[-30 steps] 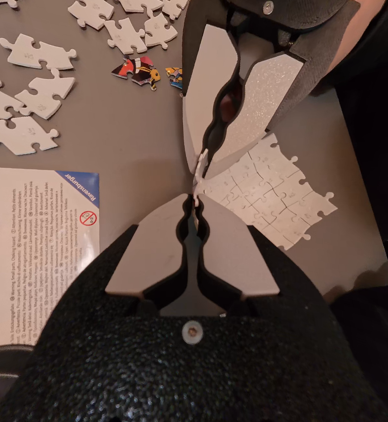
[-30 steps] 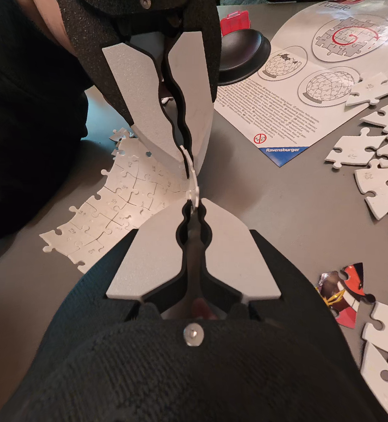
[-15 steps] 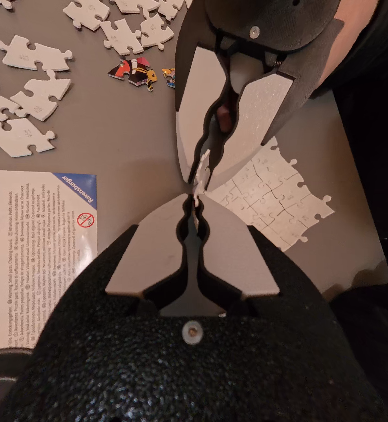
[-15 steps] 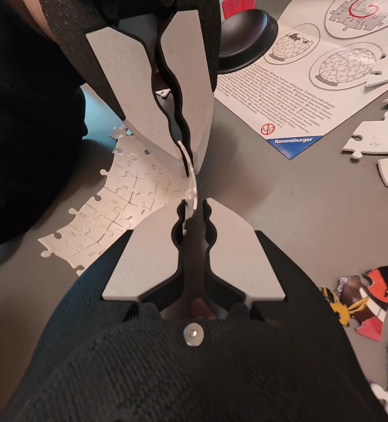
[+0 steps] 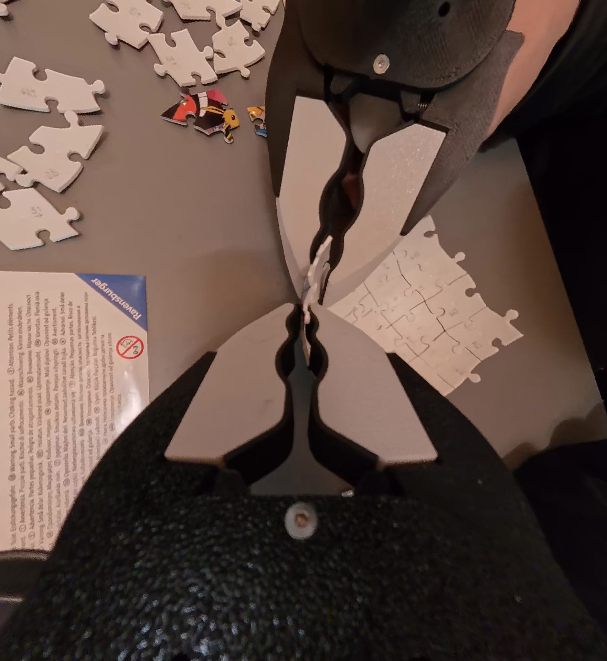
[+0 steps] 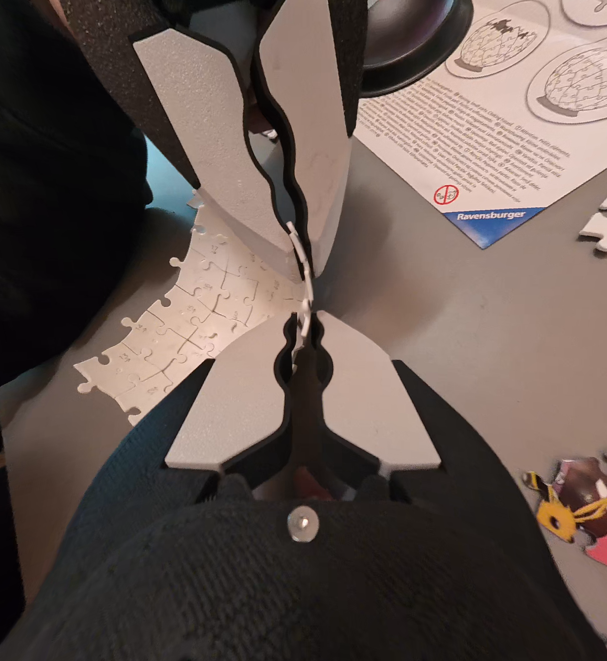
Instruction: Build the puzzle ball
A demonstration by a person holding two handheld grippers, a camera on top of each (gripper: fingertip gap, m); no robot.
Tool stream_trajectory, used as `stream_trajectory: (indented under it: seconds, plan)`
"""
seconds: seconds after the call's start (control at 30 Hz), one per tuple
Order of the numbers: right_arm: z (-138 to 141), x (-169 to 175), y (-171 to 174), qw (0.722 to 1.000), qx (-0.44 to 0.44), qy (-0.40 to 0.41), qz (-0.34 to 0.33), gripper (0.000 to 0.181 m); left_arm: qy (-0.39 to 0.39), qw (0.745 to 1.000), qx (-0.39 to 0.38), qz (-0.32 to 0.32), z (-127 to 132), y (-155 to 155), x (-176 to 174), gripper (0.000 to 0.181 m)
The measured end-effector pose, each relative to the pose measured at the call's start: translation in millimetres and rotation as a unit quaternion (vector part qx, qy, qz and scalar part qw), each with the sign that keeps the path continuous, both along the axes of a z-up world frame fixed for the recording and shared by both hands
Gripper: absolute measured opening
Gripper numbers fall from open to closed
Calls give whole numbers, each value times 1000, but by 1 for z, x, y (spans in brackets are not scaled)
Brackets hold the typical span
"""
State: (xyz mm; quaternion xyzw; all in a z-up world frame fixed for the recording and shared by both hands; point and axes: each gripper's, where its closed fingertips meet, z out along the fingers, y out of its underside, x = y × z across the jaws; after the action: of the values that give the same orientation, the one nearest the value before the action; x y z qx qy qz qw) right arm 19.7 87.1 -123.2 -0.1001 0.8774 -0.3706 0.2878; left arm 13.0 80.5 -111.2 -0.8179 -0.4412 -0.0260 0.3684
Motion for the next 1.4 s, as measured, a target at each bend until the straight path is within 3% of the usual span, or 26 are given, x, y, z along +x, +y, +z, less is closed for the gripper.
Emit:
stream_trajectory:
  seconds: [0.77, 1.27, 1.4]
  plan:
    - [4, 1, 1, 999, 0, -44, 4, 4, 10, 1000, 2, -6, 3, 1, 1, 1]
    - [4, 3, 7, 998, 11, -51, 22, 14, 13, 1000, -2, -7, 5, 1, 1, 1]
    - [7, 1, 6, 999, 1, -47, 16, 8, 14, 1000, -1, -7, 5, 1, 1, 1]
